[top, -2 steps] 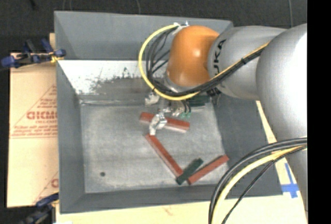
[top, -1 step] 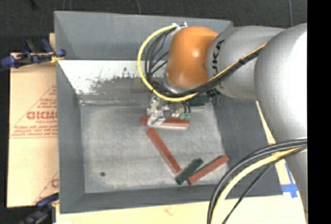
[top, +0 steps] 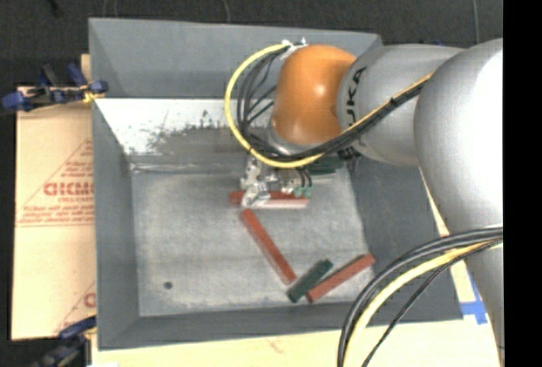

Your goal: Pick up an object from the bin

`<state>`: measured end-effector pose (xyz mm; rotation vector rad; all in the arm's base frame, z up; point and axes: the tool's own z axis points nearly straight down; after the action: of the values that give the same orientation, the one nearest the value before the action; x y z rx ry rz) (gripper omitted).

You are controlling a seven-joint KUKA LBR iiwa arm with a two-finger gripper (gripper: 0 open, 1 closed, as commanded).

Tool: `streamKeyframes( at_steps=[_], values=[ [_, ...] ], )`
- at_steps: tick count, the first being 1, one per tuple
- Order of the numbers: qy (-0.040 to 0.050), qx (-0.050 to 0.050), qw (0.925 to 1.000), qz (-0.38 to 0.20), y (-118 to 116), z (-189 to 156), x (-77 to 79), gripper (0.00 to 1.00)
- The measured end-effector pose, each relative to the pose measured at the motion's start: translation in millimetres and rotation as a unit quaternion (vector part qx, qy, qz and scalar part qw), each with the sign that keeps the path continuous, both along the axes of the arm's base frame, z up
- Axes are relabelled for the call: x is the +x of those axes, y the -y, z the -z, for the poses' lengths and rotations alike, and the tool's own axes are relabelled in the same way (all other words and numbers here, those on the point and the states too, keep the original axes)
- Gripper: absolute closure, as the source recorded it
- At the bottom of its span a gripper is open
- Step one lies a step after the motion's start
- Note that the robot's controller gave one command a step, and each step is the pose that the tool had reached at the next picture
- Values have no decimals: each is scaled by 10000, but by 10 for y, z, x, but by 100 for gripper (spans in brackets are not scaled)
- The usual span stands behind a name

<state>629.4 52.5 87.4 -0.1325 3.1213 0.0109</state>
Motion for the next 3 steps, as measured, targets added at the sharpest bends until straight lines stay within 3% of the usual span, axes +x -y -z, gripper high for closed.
streamKeyframes(
  at_steps=[3],
  values=[
    [-3,0,10000,22,2,12,-3,100]
  ],
)
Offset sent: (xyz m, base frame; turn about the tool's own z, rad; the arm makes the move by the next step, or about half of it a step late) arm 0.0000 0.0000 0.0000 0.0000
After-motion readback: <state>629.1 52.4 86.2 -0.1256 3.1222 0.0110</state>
